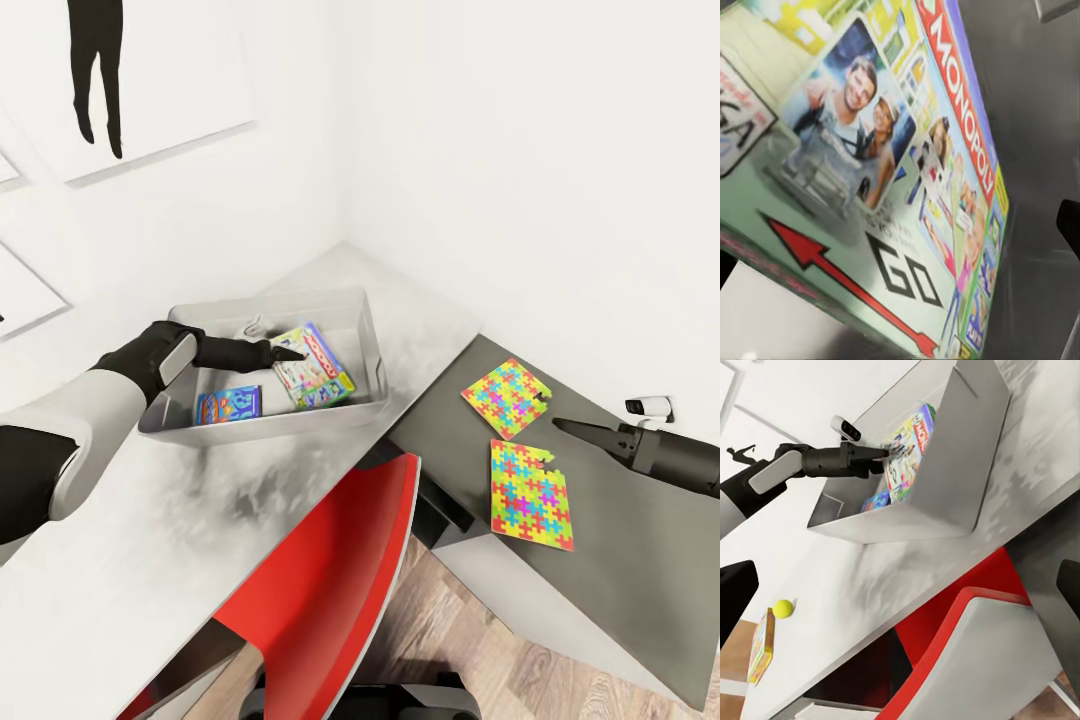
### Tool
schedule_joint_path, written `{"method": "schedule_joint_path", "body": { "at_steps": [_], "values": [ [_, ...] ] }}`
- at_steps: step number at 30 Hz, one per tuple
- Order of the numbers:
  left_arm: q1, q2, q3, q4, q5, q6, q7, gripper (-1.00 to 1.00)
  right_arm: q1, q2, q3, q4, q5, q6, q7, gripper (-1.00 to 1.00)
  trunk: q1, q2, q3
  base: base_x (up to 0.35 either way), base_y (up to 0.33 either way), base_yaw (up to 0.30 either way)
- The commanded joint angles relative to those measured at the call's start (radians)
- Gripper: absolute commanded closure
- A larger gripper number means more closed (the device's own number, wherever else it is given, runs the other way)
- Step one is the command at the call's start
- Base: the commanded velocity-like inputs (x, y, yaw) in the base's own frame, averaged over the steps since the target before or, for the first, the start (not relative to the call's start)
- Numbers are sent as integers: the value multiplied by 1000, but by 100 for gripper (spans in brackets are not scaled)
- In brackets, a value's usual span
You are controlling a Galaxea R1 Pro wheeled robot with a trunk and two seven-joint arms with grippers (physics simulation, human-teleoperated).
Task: Put all the toys in the child's room - the three board games (two on the bed and one on the table), the two jigsaw puzzles on the table, and the tennis ball on the table - inside the toy box on the table in the child's room.
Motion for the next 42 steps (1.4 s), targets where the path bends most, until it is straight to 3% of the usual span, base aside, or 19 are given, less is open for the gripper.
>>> {"method": "schedule_joint_path", "body": {
  "at_steps": [1,13,20,27,36,42],
  "values": [
    [-1,0,-5,-1,6,6,-1,-100,-1,0,0,0,2,3,4,-100,1,-2,-1,0,0,0],
    [-1,6,-1,-1,8,5,-4,-100,-1,2,-1,0,2,3,4,-100,1,-2,-1,0,0,0],
    [6,15,68,-8,23,13,-56,-100,-1,10,0,0,2,3,4,-100,1,-2,-1,0,0,0],
    [9,28,93,-9,26,20,-106,-100,-2,13,1,1,2,3,3,-100,1,-2,-1,0,0,0],
    [9,77,131,-10,29,76,-210,-100,-2,15,1,1,2,3,3,-100,1,-2,-1,0,0,0],
    [8,104,167,-10,26,122,-240,-100,-2,16,1,1,2,3,3,-100,1,-2,-1,0,0,0]
  ]
}}
